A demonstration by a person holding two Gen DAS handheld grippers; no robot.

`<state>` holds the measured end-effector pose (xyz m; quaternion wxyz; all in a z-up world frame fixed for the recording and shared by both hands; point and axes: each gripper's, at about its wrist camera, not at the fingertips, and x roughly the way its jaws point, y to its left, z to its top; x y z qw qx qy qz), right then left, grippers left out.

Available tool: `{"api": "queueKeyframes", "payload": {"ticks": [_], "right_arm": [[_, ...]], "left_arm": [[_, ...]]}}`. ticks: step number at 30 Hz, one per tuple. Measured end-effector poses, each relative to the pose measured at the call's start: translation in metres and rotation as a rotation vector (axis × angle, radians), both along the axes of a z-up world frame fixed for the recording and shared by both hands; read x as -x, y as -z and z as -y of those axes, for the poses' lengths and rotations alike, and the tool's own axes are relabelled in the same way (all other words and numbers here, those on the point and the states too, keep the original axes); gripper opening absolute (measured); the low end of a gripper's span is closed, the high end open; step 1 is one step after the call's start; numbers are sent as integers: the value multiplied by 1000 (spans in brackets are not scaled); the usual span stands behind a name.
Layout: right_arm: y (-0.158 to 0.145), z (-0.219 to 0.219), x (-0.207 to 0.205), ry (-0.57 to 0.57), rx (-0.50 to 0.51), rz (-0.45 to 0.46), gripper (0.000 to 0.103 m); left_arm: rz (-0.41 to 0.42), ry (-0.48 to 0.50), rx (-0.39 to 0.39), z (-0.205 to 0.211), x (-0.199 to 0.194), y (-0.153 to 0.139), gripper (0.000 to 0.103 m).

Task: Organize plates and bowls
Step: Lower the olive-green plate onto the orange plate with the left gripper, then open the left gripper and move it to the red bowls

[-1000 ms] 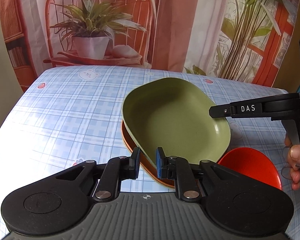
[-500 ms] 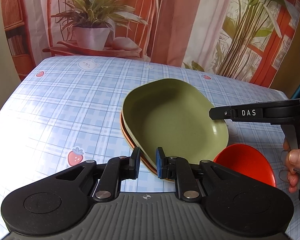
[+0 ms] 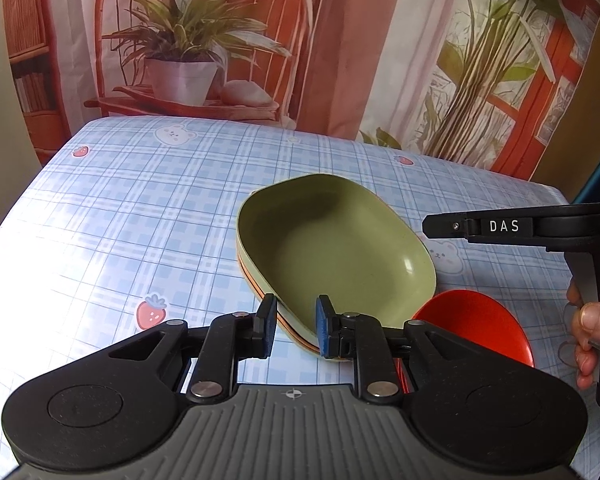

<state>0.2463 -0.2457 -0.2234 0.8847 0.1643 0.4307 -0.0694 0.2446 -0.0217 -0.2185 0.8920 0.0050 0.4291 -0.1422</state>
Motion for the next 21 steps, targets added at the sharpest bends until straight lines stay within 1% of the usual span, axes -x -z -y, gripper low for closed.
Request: {"api": "queueKeyframes", "payload": {"ticks": [7,8,9,11,13,14,16,17,18,19,20,21], "right_arm": [[-14,3,22,20,13,21,16],[-16,3,25,22,16,23,16],[-17,3,29,25,18,25,16],[-19,2,38,33,19,28,19],[-21,2,46,40,22,29,26],[-22,1,50,43,26,29,28],[-23,0,60,49,34,26,38],[-23,0,64,53,35,27,41],[-23,0,69,57,35,27,46],[-24,1,72,60,36,26,49],[-23,1,77,65,36,25,51],[-23,1,81,70,36,25,55]], "left_arm": [[27,-3,-1,1,14,-10,22],[32,-3,-1,2,16,-12,25],[36,-1,-1,2,19,-13,30],[46,8,-1,5,24,-15,38],[53,23,-8,10,29,-16,39],[57,30,-15,12,31,-17,39],[66,39,-26,15,36,-19,42],[70,43,-30,17,38,-20,46],[76,46,-33,18,40,-21,53],[83,48,-37,19,42,-22,57],[91,49,-41,20,44,-23,64],[97,52,-47,22,46,-23,71]]}}
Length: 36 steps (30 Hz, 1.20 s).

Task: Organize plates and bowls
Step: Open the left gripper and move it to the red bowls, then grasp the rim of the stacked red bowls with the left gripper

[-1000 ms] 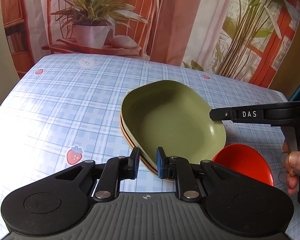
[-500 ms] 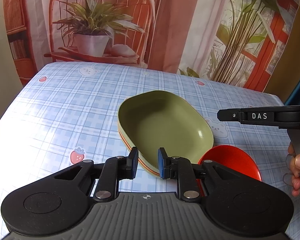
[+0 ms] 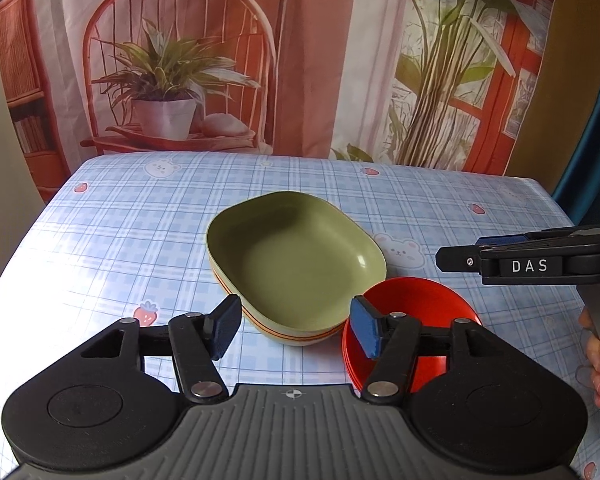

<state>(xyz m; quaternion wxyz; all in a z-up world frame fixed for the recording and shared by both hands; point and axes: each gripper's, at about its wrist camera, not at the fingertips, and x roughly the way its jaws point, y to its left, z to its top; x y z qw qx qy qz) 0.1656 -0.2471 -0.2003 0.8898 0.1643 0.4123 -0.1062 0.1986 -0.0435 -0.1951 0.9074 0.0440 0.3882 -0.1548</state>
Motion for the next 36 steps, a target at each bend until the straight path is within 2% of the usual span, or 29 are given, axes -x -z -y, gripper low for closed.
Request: {"api": "queueKeyframes", "payload": {"ticks": [3,8,11,26,33,36], "right_arm": [[0,2,10,17,-4,3,66],[2,5,25,38,-11,15,92],[4,5,31,46,-7,14,102],[15,-8,57,116,-49,71,103],[20,-22,67,116,-20,90,102],[23,-24,71,114,-10,93,99]], "left_arm": [[14,9,-14,3,4,-2,83],[14,22,-13,7,6,-2,85],[9,17,-11,7,8,1,86],[2,-21,32,7,14,7,87],[-13,-33,54,5,20,11,87],[-19,-40,63,3,22,14,87]]}}
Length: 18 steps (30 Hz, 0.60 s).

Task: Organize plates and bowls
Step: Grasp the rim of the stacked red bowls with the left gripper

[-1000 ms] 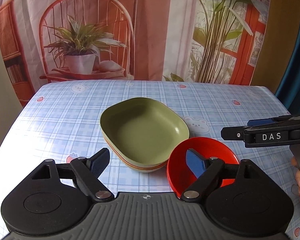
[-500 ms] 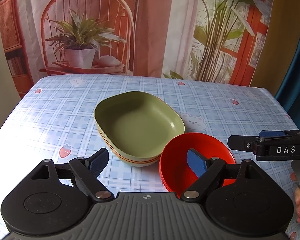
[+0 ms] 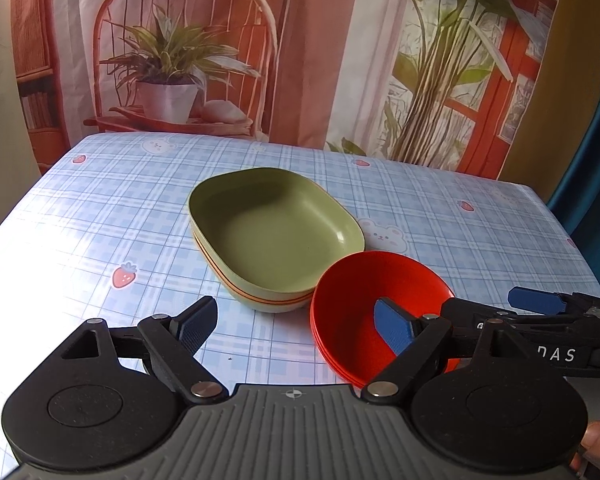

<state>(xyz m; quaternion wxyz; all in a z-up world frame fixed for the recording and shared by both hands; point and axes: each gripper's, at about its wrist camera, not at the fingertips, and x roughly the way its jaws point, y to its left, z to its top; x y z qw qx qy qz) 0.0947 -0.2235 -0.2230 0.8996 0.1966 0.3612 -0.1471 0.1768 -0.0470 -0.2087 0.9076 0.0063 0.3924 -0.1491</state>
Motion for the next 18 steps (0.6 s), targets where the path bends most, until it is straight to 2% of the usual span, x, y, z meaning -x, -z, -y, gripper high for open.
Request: {"api": "queueKeyframes", "payload": {"ticks": [5,10,13,18], "right_arm": [[3,-3,1,-16,-9,11,93],[7,-7,-3,-41,-18,11,82],[12,-10,-5,-54,-34,6,78],[20,-14,-7,-78,-65,-7,70]], "left_arm": [[-27,-1,26,-2,-1,9,87],[-43,12,51,-1,-2,17,82],[-51,20,64,-1,-3,21,76],[-80,37,83,-1,-4,31,56]]}}
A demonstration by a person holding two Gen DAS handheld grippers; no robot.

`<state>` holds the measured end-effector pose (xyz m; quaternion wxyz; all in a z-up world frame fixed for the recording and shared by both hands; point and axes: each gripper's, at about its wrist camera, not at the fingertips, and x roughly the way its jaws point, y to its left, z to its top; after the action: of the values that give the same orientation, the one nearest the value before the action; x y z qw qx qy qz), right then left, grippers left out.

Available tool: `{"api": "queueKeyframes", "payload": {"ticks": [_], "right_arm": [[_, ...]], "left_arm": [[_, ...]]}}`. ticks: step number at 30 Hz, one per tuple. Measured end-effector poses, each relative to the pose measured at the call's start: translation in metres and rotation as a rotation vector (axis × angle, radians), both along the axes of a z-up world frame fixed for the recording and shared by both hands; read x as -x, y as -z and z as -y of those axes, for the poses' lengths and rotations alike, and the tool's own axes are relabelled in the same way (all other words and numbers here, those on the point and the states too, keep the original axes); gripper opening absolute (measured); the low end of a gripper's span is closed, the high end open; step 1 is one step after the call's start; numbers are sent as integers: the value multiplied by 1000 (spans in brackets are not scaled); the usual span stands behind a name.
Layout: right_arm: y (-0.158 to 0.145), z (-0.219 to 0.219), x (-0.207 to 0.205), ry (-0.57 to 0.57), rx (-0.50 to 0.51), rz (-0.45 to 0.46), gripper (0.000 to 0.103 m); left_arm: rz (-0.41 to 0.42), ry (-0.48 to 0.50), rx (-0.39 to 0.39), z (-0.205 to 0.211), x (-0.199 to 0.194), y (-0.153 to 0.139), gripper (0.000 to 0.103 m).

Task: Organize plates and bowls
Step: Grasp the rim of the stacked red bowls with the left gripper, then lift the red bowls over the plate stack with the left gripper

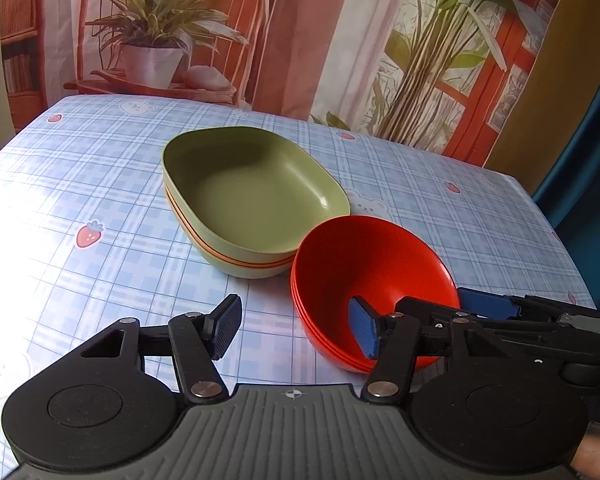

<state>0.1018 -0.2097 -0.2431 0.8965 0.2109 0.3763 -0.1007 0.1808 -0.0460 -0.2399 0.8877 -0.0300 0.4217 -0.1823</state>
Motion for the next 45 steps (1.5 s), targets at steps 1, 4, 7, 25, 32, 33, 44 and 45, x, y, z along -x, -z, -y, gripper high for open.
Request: {"api": "queueKeyframes", "payload": {"ticks": [1,4,7,25,32,33,44,45], "right_arm": [[1,-1,0,-5,-5,-2,70],[4,-2,-1,-18,-13,-3,65],[5,-4,-1,-29,-18,-3,61],[3,-7,2,-62,-36,15,31],[-2,-6,4,-58,-29,22,27],[-3,-6,5,-58,-26,22,27],[-22,-9,10,-62,9,46,22],[-24,-10,9,-62,14,49,22]], "left_arm": [[-9,2,6,-1,0,2,55],[-26,8,19,-1,0,7,51],[-26,21,29,0,1,8,44],[-22,61,37,2,6,9,27],[-16,64,32,0,9,5,27],[-11,66,30,0,10,4,27],[30,73,35,-4,22,-13,27],[33,73,35,-4,23,-14,27]]}}
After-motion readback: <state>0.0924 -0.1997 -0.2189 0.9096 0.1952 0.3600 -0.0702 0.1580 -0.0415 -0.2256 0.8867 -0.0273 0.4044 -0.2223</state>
